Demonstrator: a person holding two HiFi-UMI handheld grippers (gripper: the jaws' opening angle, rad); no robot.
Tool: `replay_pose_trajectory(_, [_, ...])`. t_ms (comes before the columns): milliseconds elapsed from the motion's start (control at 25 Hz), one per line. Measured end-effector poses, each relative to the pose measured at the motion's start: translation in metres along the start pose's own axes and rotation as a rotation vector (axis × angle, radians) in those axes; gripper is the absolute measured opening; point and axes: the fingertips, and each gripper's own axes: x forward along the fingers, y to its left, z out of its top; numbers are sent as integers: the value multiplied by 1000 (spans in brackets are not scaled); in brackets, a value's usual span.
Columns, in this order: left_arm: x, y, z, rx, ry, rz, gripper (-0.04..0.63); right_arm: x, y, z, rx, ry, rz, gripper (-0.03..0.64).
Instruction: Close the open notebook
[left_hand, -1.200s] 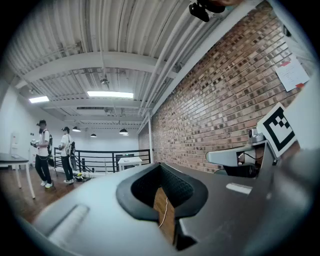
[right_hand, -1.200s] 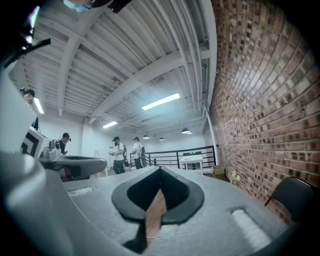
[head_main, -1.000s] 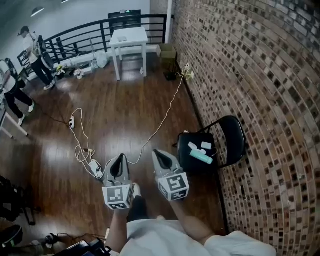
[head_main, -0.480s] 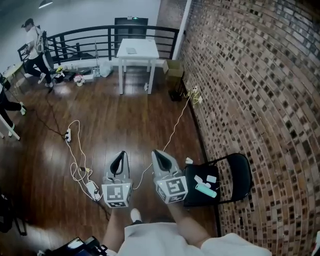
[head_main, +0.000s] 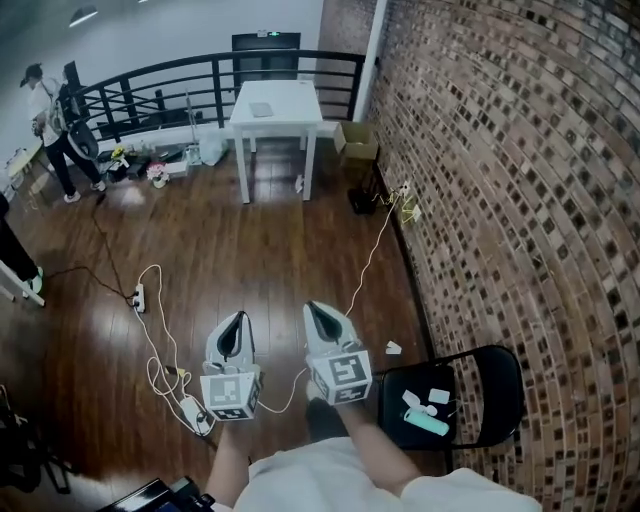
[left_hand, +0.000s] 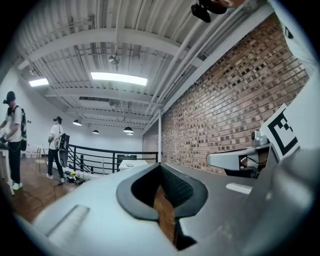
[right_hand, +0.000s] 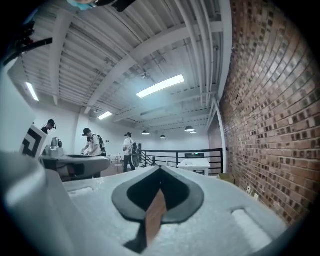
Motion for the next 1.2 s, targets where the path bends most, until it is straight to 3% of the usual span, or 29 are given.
replay_pose_trajectory(200, [119,-5,27,49,-35,12,15,81,-72,36,-23,-50,77,-11])
replay_pose_trajectory(320, [172,-19,39,100,-57,4,15,118,-120,50,-60,-91,61,-14])
replay_pose_trajectory(400, [201,-23,30,123,-25,11,15,142,-145,48,-52,-94,53,-14])
replay_pose_trajectory(520, [229,-16,10,99,30,28,15,172,-162,35,-23,-50,76,-14])
replay_pose_trajectory(880, [356,54,-14,58,24,32,15,300,-189,13,-37,-27,84,-15])
replay_pose_trajectory(1040, [439,98,-14,53,4,-3,15,392,-213,18,-73,-35,63,-15])
replay_pose_trajectory(1200, [517,168,1,46,-7,-19,15,499,-222,44,-127,-62,50,-15])
